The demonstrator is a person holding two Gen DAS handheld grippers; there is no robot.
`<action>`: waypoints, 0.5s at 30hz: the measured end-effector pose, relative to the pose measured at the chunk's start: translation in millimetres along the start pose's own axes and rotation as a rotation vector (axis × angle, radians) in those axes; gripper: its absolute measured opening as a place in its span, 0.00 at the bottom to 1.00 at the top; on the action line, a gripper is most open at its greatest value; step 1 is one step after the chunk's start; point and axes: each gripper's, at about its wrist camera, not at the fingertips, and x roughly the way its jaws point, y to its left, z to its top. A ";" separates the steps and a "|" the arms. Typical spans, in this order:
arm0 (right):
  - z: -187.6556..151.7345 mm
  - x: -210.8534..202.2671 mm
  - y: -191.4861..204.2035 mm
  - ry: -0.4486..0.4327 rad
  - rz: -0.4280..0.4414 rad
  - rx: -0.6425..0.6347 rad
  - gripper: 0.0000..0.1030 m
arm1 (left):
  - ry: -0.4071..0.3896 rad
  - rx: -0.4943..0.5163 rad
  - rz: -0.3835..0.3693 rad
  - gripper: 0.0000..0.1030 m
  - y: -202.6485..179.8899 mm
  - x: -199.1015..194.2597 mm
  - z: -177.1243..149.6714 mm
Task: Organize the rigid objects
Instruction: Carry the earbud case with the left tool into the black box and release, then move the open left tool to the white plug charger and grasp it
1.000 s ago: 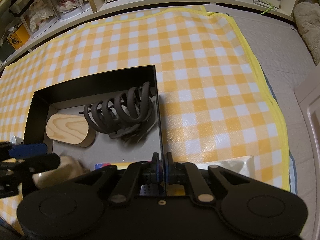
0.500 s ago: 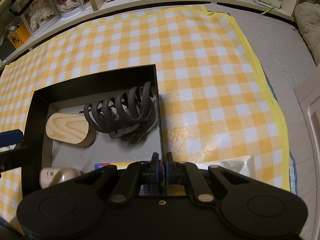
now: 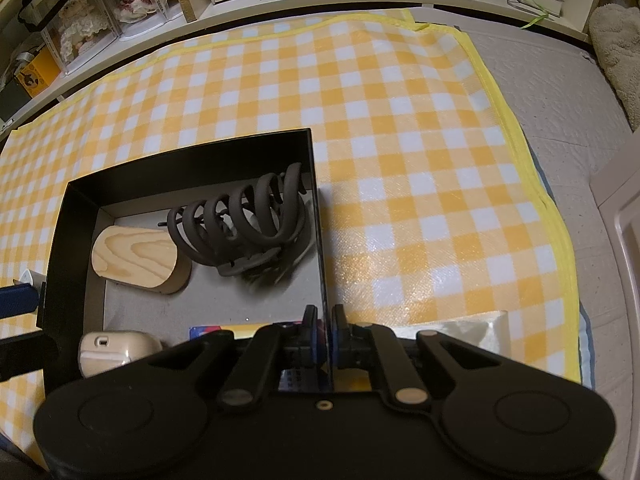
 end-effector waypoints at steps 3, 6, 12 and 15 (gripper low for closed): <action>0.5 0.0 0.0 0.000 0.000 0.000 0.07 | -0.003 0.004 0.003 0.63 -0.6 -3.1 -0.2; 1.3 0.0 -0.4 0.000 0.000 -0.001 0.07 | -0.012 0.000 0.029 0.86 -1.1 -7.4 -1.6; 1.4 -0.1 -0.3 0.000 0.000 0.000 0.07 | -0.005 0.010 0.060 1.00 -1.3 -12.8 -6.4; 0.5 -0.3 0.2 0.000 0.000 0.000 0.07 | 0.004 0.020 0.078 1.00 -1.5 -12.1 -8.9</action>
